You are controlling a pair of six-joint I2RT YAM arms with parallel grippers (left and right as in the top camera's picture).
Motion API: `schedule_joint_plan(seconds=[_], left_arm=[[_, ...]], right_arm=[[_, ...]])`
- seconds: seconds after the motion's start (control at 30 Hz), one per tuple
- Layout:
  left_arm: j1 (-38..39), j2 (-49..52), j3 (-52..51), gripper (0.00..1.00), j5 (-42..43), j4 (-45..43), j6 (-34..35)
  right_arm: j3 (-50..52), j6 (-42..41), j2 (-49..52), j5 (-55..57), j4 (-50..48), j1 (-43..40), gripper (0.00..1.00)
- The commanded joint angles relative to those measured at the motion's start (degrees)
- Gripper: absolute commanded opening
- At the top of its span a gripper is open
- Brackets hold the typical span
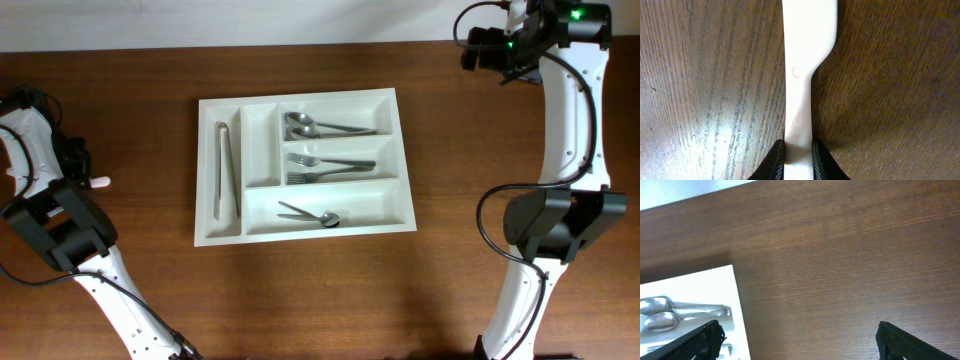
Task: Pack container
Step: 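Close the left gripper on the pink knife's handle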
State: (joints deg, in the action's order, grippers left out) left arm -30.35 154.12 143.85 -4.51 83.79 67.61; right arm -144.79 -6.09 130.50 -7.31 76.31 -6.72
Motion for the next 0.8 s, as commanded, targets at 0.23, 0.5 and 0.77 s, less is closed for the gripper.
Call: schedule_joint_plan(seconds=[0.23,0.5,0.77], left_arm=[[-0.42,4.44,-1.57,0.02,1.68,0.7,-9.94],[-0.39,4.44,-1.49,0.02,4.0,0.68,-13.62],[0.68,4.44,0.61,0.02,8.33,-3.93,-26.47]], right_arm=[[0.28,-0.22,0.2,0.31,-0.02,-0.07,0.99],[0.28,-0.22,0.2,0.31,-0.02,-0.07,0.99],[0.28,-0.22,0.2,0.31,-0.02,-0.07,0.99]])
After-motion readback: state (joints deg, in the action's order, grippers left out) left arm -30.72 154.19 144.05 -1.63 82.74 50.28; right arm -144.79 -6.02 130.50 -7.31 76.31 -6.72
